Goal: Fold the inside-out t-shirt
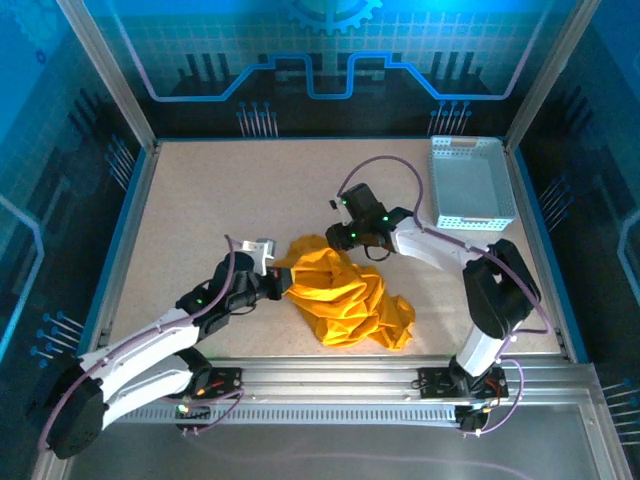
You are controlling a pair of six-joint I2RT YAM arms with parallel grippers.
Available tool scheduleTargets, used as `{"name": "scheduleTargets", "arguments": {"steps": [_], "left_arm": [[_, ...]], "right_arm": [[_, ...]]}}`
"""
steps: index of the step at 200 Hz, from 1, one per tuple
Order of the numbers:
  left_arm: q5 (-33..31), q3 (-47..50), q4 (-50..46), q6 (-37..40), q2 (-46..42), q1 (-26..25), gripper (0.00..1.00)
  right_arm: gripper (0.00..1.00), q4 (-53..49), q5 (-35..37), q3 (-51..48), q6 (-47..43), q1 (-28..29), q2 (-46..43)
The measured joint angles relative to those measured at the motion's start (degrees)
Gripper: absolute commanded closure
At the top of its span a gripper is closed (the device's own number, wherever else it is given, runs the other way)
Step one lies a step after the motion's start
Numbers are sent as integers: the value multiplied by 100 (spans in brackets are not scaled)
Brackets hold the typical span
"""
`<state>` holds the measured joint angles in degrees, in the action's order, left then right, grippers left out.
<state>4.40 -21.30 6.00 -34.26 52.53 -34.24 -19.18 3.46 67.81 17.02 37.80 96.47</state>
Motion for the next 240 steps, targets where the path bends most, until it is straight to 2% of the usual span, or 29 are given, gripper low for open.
{"name": "scheduleTargets", "arguments": {"steps": [14, 37, 60, 126, 135, 167, 197, 240], "left_arm": [[142, 162, 103, -155, 2, 85, 100], [308, 254, 337, -328, 33, 129, 100], [409, 254, 557, -365, 90, 181, 100], [509, 254, 678, -448, 175, 205, 100], [514, 254, 680, -450, 173, 216, 100], [560, 251, 680, -468, 173, 225, 100], [601, 238, 640, -461, 133, 302, 100], [756, -66, 450, -391, -166, 658, 100]], "right_arm": [[56, -22, 269, -160, -177, 387, -374], [64, -138, 341, -328, -417, 1106, -1027], [67, -138, 321, -341, -466, 1392, -1180], [64, -203, 492, -612, -553, 1517, -448], [68, -184, 516, -612, -575, 1517, -345], [100, -190, 623, -612, -678, 1517, -151], [100, -269, 599, -597, -713, 1517, -407], [100, -503, 339, -450, -699, 1488, -1554]]}}
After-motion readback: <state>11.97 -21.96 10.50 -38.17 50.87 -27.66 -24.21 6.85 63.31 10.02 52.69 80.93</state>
